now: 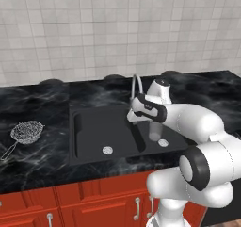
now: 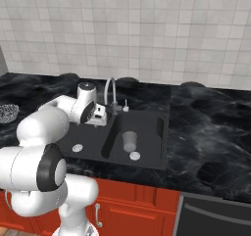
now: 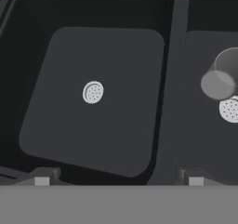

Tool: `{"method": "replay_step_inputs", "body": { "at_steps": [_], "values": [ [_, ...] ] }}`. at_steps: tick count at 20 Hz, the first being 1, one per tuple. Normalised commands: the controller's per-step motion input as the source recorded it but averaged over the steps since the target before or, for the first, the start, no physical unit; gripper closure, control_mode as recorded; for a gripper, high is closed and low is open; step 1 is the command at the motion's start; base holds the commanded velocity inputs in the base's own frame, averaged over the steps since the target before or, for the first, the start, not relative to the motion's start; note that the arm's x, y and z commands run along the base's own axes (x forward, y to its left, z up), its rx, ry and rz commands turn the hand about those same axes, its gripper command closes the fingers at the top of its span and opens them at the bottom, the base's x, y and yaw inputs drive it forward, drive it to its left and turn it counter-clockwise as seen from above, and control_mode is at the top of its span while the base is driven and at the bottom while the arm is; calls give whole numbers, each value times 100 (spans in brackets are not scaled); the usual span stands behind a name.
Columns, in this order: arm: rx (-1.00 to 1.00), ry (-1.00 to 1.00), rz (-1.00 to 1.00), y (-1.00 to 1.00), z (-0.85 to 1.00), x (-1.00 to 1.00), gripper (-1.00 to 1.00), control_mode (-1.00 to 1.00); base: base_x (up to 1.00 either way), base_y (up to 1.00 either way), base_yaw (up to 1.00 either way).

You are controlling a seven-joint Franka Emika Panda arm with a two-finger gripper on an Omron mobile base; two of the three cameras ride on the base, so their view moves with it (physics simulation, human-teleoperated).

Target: Place the strainer in the left basin and the glass cup in the right basin of the sink.

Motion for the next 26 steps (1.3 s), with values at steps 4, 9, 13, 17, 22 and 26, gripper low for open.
{"method": "replay_step_inputs", "body": {
  "at_steps": [4,9,13,17,22,26],
  "values": [
    [0,0,0,0,0,0,-100,100,0,31,0],
    [0,0,0,0,0,0,-100,100,0,47,0],
    [0,0,0,0,0,0,-100,100,-15,66,0],
    [0,0,0,0,0,0,-100,100,-25,66,0],
    [0,0,0,0,0,0,-100,100,-28,59,0],
    [0,0,0,0,0,0,-100,100,-16,42,0]
  ]
}}
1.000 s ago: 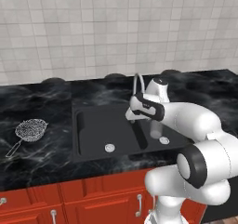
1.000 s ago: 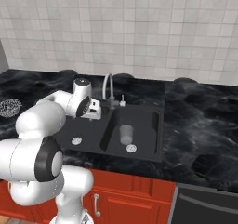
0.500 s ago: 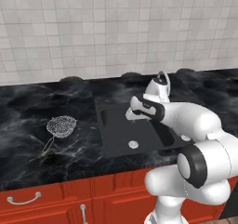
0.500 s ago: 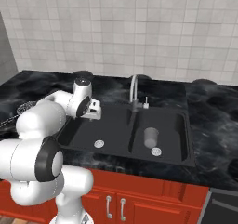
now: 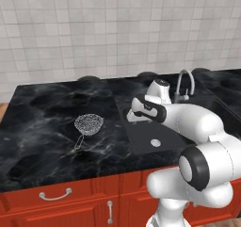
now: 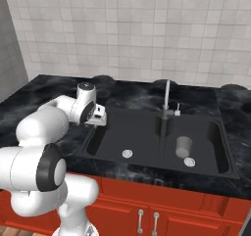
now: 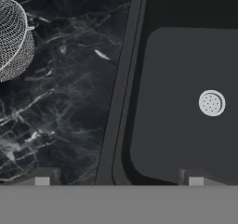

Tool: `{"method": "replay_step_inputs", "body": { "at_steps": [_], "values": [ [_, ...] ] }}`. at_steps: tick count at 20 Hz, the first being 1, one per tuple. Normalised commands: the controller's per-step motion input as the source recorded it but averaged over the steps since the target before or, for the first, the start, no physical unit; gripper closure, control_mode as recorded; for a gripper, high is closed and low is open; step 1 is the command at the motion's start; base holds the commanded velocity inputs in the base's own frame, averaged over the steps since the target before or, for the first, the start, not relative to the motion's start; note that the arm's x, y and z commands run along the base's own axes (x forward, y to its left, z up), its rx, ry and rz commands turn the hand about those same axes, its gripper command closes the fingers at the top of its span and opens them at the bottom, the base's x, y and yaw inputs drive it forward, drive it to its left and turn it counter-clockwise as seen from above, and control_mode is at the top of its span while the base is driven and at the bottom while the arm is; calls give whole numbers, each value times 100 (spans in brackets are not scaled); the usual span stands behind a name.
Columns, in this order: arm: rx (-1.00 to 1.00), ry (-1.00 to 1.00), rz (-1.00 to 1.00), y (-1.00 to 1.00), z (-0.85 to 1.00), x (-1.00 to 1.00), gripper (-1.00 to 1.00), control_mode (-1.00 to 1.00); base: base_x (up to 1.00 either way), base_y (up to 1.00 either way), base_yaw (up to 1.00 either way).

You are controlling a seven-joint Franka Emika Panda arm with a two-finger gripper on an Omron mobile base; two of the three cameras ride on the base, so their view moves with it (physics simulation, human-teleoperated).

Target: Place the strainer in the left basin and the glass cup in the right basin of the sink.

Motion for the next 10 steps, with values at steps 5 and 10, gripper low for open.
{"method": "replay_step_inputs", "body": {
  "at_steps": [5,10],
  "values": [
    [0,0,0,0,0,0,-100,100,-6,30,0],
    [0,0,0,0,0,0,-100,100,0,13,0]
  ]
}}
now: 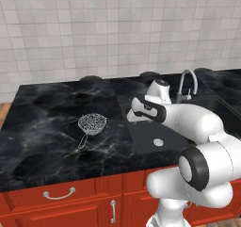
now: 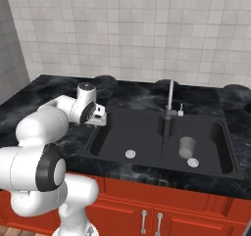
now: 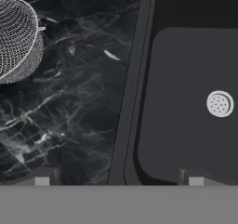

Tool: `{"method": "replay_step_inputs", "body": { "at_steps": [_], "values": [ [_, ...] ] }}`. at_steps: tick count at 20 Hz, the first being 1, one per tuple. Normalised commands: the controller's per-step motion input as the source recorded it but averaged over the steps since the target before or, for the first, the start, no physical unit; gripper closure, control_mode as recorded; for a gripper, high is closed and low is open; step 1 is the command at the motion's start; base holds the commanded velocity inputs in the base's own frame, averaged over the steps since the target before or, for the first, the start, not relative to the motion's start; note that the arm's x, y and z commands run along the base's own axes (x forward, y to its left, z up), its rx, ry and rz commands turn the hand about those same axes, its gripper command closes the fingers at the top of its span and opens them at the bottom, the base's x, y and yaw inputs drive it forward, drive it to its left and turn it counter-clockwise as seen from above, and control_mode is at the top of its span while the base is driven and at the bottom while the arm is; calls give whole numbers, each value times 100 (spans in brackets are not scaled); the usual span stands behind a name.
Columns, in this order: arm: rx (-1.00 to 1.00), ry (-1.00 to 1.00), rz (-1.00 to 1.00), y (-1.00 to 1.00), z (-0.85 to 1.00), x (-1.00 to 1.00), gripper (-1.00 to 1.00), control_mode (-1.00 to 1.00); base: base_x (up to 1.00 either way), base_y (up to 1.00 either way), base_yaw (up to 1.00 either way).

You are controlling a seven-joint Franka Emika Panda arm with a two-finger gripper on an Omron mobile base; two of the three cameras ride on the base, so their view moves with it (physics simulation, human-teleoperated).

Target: Place the strainer in the left basin and the glass cup in the right basin of the sink.

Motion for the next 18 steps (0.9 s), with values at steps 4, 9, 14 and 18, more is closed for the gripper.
{"method": "replay_step_inputs", "body": {
  "at_steps": [4,9,14,18],
  "values": [
    [0,0,0,0,0,0,-100,100,0,9,0],
    [0,0,0,0,0,0,-100,100,0,5,0],
    [0,0,0,0,0,0,-100,100,0,5,0],
    [0,0,0,15,0,0,-100,-100,0,0,0]
  ]
}}
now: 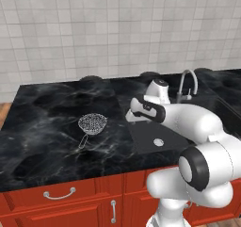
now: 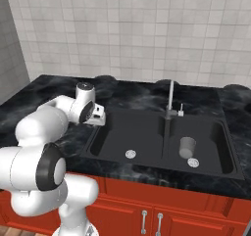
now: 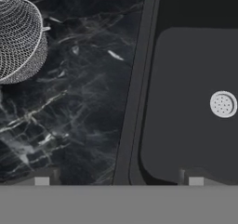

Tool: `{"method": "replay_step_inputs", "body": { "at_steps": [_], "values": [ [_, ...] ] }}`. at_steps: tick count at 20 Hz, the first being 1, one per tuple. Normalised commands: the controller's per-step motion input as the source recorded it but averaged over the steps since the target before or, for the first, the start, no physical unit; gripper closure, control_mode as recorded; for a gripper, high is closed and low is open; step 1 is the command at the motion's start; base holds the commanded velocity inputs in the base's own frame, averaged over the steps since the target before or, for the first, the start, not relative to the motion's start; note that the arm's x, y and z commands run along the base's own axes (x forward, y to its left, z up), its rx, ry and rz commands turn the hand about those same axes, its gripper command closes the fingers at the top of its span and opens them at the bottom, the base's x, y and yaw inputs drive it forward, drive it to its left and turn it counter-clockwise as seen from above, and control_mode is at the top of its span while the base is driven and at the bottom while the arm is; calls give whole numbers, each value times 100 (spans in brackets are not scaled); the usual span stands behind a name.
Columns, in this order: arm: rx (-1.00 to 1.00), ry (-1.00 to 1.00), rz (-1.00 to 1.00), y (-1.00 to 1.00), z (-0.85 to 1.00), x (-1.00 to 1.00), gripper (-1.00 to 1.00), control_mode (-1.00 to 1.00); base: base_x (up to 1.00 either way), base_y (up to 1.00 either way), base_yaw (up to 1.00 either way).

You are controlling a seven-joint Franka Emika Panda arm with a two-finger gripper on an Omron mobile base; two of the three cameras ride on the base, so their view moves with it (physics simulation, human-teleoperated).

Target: Place the strainer in the left basin and the glass cup in the right basin of the sink.

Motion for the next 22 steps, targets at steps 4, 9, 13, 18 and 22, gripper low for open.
{"method": "replay_step_inputs", "body": {
  "at_steps": [4,9,13,18,22],
  "values": [
    [0,0,0,27,0,20,-100,-100,0,0,0],
    [0,1,-3,45,0,34,-100,-100,0,0,0],
    [3,2,-6,45,0,27,-100,-100,0,0,0],
    [4,3,-4,60,-4,6,-100,-100,0,0,0],
    [2,4,0,64,-14,-2,-100,-100,0,0,0]
  ]
}}
